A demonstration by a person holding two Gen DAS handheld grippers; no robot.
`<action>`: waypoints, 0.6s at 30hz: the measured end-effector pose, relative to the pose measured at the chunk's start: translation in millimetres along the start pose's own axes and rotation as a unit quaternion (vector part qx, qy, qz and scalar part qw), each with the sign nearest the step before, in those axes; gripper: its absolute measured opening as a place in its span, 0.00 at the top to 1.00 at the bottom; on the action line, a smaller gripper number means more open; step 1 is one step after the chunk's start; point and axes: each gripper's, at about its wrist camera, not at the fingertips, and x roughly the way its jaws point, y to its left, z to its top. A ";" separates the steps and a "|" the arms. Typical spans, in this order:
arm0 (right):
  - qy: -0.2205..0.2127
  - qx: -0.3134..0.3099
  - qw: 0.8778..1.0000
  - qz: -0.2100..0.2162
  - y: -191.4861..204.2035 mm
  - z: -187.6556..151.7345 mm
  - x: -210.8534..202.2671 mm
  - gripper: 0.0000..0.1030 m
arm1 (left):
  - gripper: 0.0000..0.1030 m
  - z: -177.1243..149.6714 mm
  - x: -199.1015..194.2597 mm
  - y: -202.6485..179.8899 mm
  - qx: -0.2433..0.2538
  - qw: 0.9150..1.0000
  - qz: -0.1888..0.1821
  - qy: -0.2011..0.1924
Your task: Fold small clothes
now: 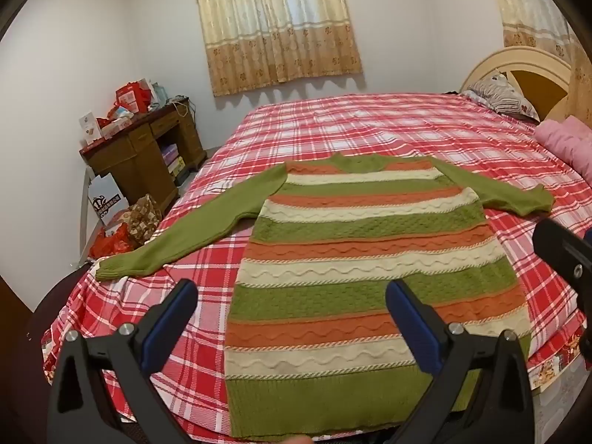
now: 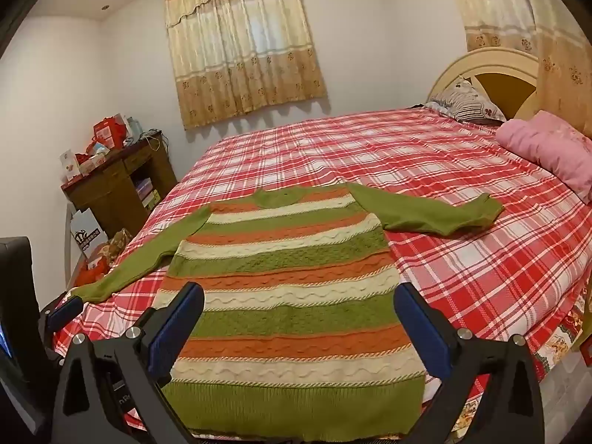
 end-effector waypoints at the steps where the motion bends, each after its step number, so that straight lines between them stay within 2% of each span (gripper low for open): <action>1: 0.000 0.001 1.000 0.000 -0.3 0.0 -0.1 0.01 | 0.00 -0.1 0.4 0.5 -0.001 1.000 0.000 0.001; 6: 0.005 0.003 1.000 -0.001 -0.1 -1.2 0.9 0.01 | 0.00 -3.5 2.7 13.7 -0.019 1.000 -0.020 0.004; 10: 0.010 0.004 1.000 0.002 3.8 -2.3 3.7 0.01 | 0.00 -8.0 4.1 -1.1 -0.005 1.000 -0.003 0.004; 18: 0.010 0.006 1.000 0.005 1.4 -3.0 3.3 0.01 | 0.00 -5.0 4.0 2.7 -0.010 1.000 -0.008 0.007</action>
